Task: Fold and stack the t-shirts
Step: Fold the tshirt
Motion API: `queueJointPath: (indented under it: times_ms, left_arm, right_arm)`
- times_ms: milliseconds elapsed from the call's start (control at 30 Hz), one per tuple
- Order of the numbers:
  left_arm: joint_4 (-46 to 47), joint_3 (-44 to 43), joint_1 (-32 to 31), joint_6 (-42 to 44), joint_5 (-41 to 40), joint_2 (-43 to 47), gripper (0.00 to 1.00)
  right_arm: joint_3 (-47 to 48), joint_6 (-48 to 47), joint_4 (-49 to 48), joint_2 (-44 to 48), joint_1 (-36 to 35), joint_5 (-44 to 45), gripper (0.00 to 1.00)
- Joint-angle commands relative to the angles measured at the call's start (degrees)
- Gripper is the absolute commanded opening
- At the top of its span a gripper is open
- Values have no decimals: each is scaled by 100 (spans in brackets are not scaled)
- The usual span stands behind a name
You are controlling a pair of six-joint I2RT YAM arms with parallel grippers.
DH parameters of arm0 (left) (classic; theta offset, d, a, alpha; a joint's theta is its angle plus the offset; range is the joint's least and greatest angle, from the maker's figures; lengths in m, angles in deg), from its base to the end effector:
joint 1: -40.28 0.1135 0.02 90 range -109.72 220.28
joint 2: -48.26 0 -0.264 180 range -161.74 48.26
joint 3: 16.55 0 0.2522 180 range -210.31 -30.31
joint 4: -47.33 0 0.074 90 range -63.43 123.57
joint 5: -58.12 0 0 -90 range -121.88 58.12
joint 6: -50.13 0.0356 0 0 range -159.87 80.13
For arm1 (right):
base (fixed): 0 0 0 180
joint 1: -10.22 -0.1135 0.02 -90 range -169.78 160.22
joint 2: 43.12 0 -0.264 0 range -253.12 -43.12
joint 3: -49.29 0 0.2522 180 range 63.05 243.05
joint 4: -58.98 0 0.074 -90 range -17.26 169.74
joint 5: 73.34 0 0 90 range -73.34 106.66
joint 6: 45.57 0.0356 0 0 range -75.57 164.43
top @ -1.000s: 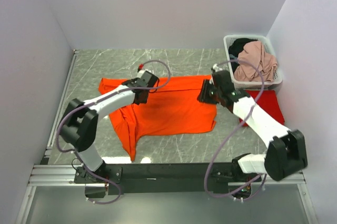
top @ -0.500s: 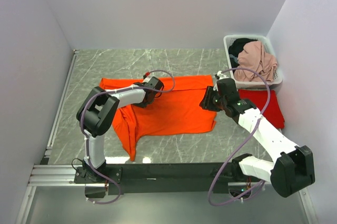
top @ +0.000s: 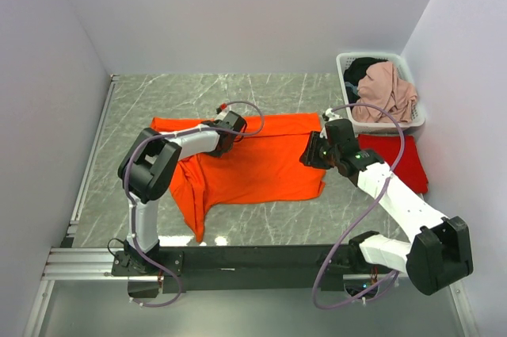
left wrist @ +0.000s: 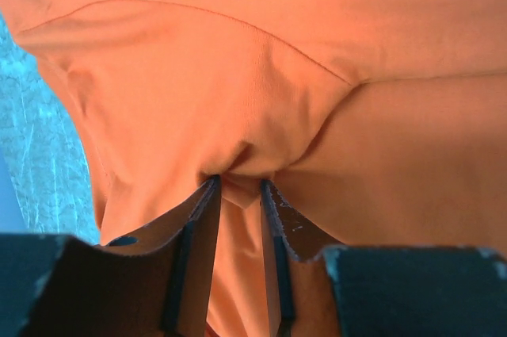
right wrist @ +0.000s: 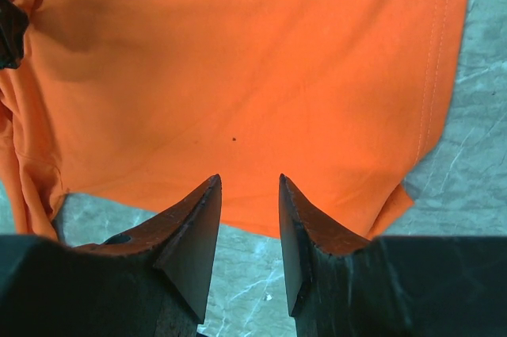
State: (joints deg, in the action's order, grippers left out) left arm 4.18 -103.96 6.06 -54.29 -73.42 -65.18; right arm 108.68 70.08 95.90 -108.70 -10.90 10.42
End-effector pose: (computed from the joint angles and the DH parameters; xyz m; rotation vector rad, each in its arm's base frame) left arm 0.3336 -0.1983 0.1510 0.2524 2.4369 0.6598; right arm 0.2238 0.0906 0.2519 0.0378 2.3792 0.5285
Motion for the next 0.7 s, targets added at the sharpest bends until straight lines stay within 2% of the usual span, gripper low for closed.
queueJointPath:
  times_ms: [0,267,367,500,567,667]
  left_arm:
    - [65,-194,29,70,-57,-55,33]
    - [82,-124,47,79,23,-116,34]
    - [100,-106,55,88,67,-107,31]
    - [65,-141,64,97,84,-134,15]
    - [30,-150,64,71,102,-134,12]
    - [29,-132,82,62,163,-90,1]
  right_arm:
    - [-19,-25,-189,1,-32,-26,42]
    - [-10,-16,-206,-34,-32,-44,42]
    - [-19,1,-224,-60,-32,-26,42]
    - [-28,1,-215,-78,-32,-35,42]
    - [-27,1,-206,-69,-32,-18,42]
    - [-36,1,-215,-51,-32,9,42]
